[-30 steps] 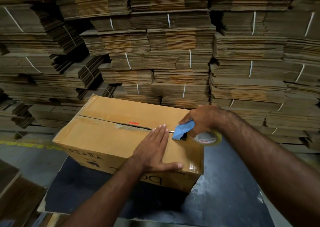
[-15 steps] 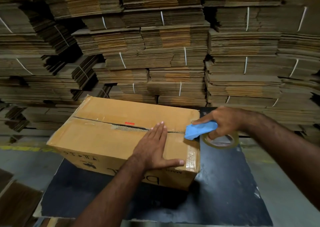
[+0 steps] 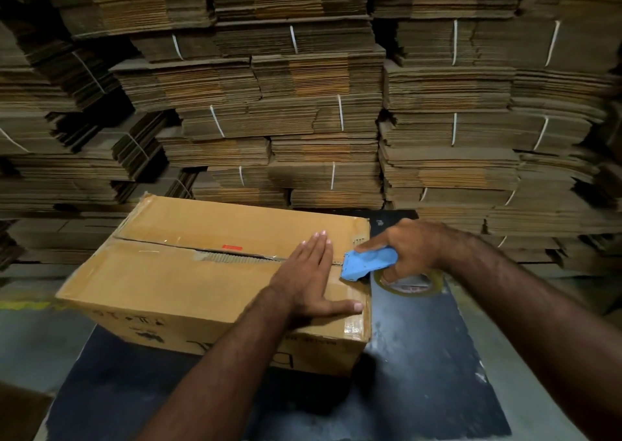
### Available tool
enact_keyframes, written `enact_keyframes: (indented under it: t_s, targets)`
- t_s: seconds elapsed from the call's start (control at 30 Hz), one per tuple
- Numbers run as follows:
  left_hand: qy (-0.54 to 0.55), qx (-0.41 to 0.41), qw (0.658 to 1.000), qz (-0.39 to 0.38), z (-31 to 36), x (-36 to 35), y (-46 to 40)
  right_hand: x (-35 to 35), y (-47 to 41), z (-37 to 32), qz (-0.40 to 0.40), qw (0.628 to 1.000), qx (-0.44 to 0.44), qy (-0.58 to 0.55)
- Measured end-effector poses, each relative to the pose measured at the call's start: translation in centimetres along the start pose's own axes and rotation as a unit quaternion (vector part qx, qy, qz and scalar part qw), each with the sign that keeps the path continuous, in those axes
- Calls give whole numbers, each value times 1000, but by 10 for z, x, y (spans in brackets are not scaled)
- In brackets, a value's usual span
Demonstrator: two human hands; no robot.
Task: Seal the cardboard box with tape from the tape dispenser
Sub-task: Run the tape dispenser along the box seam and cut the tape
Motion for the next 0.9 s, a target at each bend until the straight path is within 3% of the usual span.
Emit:
enact_keyframes:
  t_s: [0.2, 0.67, 0.9]
  targets:
    - [-19, -51, 998, 39, 15, -12, 30, -3, 4, 0, 8, 1000, 5, -8]
    - [8, -37, 999, 30, 13, -12, 25, -23, 45, 52, 13, 998, 9, -63]
    - [-6, -65, 995, 77, 20, -9, 32, -39, 36, 51, 25, 999, 7, -41]
Point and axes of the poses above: each hand's wrist, its own y-axis away from the middle knuckle, its own x-axis out of the back of the hand, z = x × y, the point moved 1 cm from there along -y, towards the middle knuckle, and after that the axes turned 11 degrees about z, right-handed, at the moved point
